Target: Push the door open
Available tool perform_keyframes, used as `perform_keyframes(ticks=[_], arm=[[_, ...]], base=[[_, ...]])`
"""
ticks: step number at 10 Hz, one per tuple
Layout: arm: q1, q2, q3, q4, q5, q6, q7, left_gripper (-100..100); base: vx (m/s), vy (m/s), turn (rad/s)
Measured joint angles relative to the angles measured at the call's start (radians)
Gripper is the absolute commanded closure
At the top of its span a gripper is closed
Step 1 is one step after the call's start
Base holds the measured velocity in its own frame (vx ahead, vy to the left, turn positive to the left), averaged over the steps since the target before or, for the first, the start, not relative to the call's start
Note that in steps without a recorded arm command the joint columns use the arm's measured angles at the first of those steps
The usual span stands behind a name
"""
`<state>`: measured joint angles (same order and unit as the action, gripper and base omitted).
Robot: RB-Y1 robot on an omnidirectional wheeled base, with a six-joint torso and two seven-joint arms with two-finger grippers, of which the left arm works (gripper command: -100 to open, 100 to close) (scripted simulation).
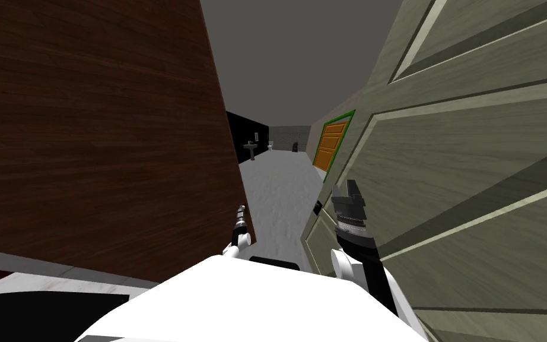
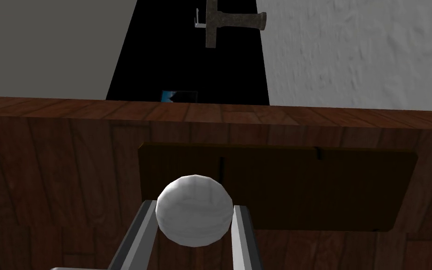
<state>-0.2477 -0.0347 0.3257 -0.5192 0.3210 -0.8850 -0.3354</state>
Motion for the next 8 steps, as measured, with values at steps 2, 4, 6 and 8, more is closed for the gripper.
perform_keyframes(ticks=[2, 4, 6, 8], arm=[[-0.017, 0.012, 0.008, 0.016, 0.008, -0.016, -0.004, 100], [-0.022, 0.035, 0.019, 0.02, 0.016, -0.022, -0.004, -100], [-0.026, 0.055, -0.012, 0.027, 0.018, -0.028, 0.005, -100], [-0.027, 0.065, -0.049, 0.03, 0.02, -0.018, 0.009, -100]], base=[[0.082, 0.033, 0.025], [0.009, 0.026, 0.147], [-0.053, 0.012, 0.274], [-0.062, -0.011, 0.226]])
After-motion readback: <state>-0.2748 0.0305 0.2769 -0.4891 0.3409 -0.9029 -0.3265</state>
